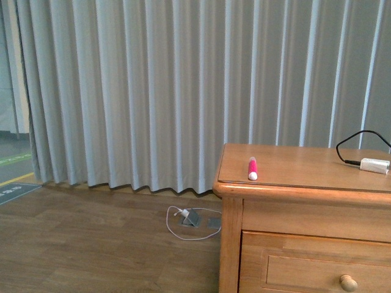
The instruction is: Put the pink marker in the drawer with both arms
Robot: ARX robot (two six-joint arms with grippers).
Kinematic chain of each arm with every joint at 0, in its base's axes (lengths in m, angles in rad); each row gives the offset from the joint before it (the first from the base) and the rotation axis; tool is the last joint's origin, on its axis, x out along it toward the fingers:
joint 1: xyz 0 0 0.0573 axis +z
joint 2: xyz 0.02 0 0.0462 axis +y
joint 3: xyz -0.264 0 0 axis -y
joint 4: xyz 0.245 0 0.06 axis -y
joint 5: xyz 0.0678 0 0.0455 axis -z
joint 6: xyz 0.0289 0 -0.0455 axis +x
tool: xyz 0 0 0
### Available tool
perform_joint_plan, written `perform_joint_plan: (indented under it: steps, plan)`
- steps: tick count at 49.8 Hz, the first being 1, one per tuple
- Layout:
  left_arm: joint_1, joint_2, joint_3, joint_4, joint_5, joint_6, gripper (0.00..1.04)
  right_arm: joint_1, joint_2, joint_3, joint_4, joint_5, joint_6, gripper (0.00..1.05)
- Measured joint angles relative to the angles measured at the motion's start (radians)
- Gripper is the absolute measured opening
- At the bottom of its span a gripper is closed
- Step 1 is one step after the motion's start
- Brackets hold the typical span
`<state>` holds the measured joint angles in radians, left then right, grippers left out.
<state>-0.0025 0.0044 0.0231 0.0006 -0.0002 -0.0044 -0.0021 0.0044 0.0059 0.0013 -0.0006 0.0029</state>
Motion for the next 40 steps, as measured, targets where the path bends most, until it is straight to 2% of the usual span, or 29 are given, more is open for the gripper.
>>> perform_joint_plan:
  steps: [16, 20, 23, 28, 40]
  plan:
    - [0.0, 0.0, 0.0, 0.0, 0.0, 0.0, 0.99, 0.0, 0.001, 0.0, -0.002, 0.002, 0.001, 0.96]
    - [0.0, 0.0, 0.0, 0.0, 0.0, 0.0, 0.99, 0.023, 0.093, 0.066, -0.163, 0.071, 0.034, 0.96]
    - [0.0, 0.0, 0.0, 0.0, 0.0, 0.0, 0.99, 0.026, 0.203, 0.095, -0.191, 0.072, 0.054, 0.96]
    - [0.0, 0.0, 0.0, 0.0, 0.0, 0.0, 0.99, 0.039, 0.378, 0.122, -0.077, 0.069, 0.056, 0.96]
    - [0.0, 0.0, 0.0, 0.0, 0.0, 0.0, 0.99, 0.05, 0.909, 0.232, 0.357, 0.069, 0.046, 0.96]
